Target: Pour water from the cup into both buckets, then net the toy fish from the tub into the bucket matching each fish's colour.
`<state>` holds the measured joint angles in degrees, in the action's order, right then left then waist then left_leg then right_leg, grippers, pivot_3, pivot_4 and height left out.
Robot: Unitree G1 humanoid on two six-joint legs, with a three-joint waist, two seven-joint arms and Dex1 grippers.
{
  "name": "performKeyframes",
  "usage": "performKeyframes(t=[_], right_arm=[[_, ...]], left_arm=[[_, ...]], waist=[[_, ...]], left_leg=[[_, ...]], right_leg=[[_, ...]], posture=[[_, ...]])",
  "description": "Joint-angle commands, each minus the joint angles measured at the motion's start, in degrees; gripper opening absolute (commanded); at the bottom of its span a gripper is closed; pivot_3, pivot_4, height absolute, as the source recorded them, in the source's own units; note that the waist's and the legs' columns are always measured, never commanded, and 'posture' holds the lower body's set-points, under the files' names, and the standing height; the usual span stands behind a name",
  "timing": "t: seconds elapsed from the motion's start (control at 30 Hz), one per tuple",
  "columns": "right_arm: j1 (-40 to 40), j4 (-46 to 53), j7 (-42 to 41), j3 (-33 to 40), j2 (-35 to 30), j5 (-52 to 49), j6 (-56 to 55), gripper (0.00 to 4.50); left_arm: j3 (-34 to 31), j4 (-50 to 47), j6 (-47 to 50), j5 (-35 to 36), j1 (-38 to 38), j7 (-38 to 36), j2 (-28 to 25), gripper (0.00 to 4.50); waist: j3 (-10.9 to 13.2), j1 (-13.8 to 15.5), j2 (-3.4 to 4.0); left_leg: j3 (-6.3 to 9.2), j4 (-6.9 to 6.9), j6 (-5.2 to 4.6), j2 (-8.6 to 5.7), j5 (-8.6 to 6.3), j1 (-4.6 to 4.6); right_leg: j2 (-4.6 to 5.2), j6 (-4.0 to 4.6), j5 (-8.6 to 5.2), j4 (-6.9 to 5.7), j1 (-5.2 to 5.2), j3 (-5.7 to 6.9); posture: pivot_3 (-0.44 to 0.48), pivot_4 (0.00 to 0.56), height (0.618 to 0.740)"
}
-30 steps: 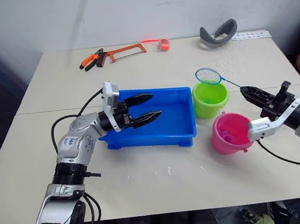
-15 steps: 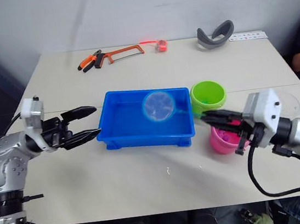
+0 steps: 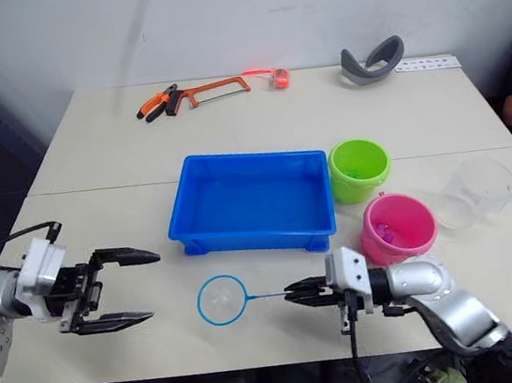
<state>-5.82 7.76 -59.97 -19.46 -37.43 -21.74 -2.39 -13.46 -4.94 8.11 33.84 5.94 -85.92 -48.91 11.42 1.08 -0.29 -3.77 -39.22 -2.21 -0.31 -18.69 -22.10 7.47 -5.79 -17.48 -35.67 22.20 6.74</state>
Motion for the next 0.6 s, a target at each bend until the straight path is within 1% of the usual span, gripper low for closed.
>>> performKeyframes(t=[0.03, 0.2, 0.37, 0.43, 0.5, 0.53, 0.57, 0.6], right_arm=[[-0.9, -5.4, -1.9, -1.4, 3.6, 3.9, -5.6, 0.00], [-2.7, -13.5, -2.3, -2.3, 8.0, 8.8, -12.0, 0.00], [-3.2, -17.5, -2.9, -0.5, 9.7, 8.5, -12.9, 0.00], [-2.9, -16.6, -4.4, 0.3, 9.3, 5.8, -9.3, 0.00], [-2.8, -16.1, -4.3, 1.4, 9.1, 5.3, -8.6, 0.84], [-2.8, -15.7, -4.2, 2.1, 8.9, 6.0, -10.4, 1.09], [-2.6, -14.4, -4.8, 2.6, 8.2, 5.7, -10.3, 1.56], [-2.3, -12.9, -5.5, 3.1, 7.4, 5.4, -10.4, 1.94]], left_arm=[[1.0, -2.1, -3.0, -1.6, -1.8, 0.4, 0.9, 4.45], [2.9, -3.2, -3.2, -2.3, -2.4, 3.1, 2.8, 4.45], [4.4, -2.5, -3.9, -3.2, -2.1, 3.9, 3.4, 4.45], [4.8, -1.9, -4.0, -3.2, -1.6, 4.1, 3.4, 4.45], [5.0, -1.4, -4.1, -3.3, -1.0, 4.1, 3.4, 4.50], [5.1, -1.0, -4.5, -3.8, -0.8, 4.3, 3.3, 4.50], [5.2, -0.7, -4.6, -4.8, -0.7, 5.0, 3.0, 4.50], [5.2, -0.5, -4.6, -5.9, -0.7, 5.9, 2.7, 4.50]], waist=[[0.0, -0.1, 0.00], [0.0, -0.3, 0.00], [0.0, -0.5, 0.00], [0.0, -0.6, 0.00], [0.0, -0.7, 0.00], [0.0, -0.7, 0.00], [0.0, -0.8, 0.00], [0.0, -0.8, 0.00]], left_leg=[[0.00, 0.01, 0.00, 0.00, 0.00, -0.01], [-0.04, 0.01, 0.03, 0.01, 0.01, -0.01], [-0.05, 0.01, 0.03, 0.01, 0.01, -0.02], [-0.04, 0.01, 0.03, 0.01, 0.02, -0.02], [-0.04, 0.01, 0.04, 0.01, 0.02, -0.02], [-0.04, 0.01, 0.04, 0.01, 0.02, -0.02], [-0.04, 0.01, 0.04, 0.01, 0.02, -0.02], [-0.04, 0.01, 0.04, 0.01, 0.02, -0.02]], right_leg=[[-0.01, 0.00, 0.00, -0.01, 0.02, 0.00], [-0.01, 0.00, 0.00, -0.10, 0.07, -0.04], [-0.01, 0.00, 0.00, -0.13, 0.11, -0.07], [-0.01, 0.01, 0.00, -0.14, 0.11, -0.06], [0.00, 0.01, 0.00, -0.14, 0.11, -0.07], [0.01, 0.01, 0.00, -0.14, 0.11, -0.06], [0.01, 0.01, 0.00, -0.14, 0.10, -0.06], [0.01, 0.01, 0.00, -0.14, 0.11, -0.06]], posture=[[0.000, 0.150, 0.740], [0.000, 0.150, 0.740], [0.000, 0.150, 0.740], [0.000, 0.150, 0.740], [0.000, 0.150, 0.740], [0.000, 0.150, 0.740], [0.000, 0.150, 0.740], [0.000, 0.150, 0.740]])
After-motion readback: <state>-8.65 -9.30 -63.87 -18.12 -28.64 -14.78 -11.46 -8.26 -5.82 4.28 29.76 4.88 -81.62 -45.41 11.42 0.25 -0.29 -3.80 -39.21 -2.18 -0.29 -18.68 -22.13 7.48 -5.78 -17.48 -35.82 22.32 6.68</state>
